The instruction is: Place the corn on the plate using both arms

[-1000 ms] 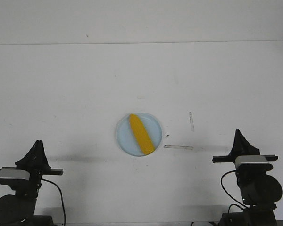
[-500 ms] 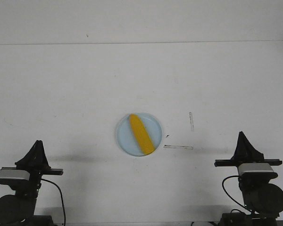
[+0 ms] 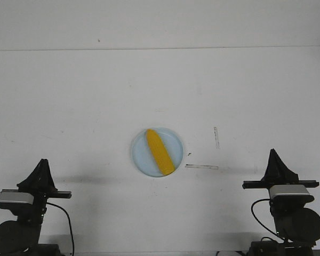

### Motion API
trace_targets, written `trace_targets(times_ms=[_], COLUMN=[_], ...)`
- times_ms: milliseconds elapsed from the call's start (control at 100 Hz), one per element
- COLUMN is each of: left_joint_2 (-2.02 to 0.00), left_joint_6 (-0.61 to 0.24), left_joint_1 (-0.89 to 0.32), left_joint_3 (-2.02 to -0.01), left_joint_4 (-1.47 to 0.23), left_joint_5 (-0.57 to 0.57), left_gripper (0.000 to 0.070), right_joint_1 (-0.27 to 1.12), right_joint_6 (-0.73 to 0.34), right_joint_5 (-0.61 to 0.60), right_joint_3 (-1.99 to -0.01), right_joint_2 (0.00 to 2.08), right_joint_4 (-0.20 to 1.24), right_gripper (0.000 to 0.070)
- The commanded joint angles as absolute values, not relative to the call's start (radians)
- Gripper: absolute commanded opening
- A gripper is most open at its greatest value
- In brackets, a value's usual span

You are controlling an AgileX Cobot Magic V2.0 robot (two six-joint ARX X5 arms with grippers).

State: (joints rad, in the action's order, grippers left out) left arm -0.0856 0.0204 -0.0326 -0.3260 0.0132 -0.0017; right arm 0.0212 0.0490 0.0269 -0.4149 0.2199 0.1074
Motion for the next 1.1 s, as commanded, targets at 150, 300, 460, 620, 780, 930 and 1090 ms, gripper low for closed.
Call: trace_targets(times_ms=[150, 300, 460, 620, 780, 930, 1090], left_joint_2=[-0.080, -0.057, -0.024, -0.003, -0.003, -0.003, -0.003], left_joint_6=[0.034, 0.034, 0.034, -0.001, -0.028, -0.028, -0.031], left_joint_1=[-0.031, -0.031, -0.031, -0.031, -0.031, -0.031, -0.031], left_joint_3=[-0.335, -0.328, -0.280, -0.196, -0.116, -0.023, -0.013], left_joint_4=[0.021, -0.005, -0.002, 0.013, 0.071, 0.189, 0.163], left_joint_5=[-0.004, -0.005, -0.005, -0.027, -0.031, -0.031, -0.031], left_gripper=[0.0001, 0.0001, 0.0001, 0.0001, 0.0002, 0.0001, 0.0002], right_joint_1=[0.022, 0.022, 0.022, 0.022, 0.022, 0.022, 0.022], right_joint_6=[0.056, 0.056, 0.056, 0.056, 0.056, 0.056, 0.056], right_joint_5=[0.027, 0.027, 0.027, 0.027, 0.027, 0.027, 0.027], right_joint_3=[-0.415, -0.415, -0.415, -0.415, -0.415, -0.415, -0.415], right_joint_2=[0.216, 0.216, 0.216, 0.216, 0.216, 0.216, 0.216], right_joint_4=[0.100, 0.100, 0.100, 0.100, 0.100, 0.099, 0.098], right_gripper=[0.0004, 0.0004, 0.0004, 0.0004, 0.0004, 0.0004, 0.0004])
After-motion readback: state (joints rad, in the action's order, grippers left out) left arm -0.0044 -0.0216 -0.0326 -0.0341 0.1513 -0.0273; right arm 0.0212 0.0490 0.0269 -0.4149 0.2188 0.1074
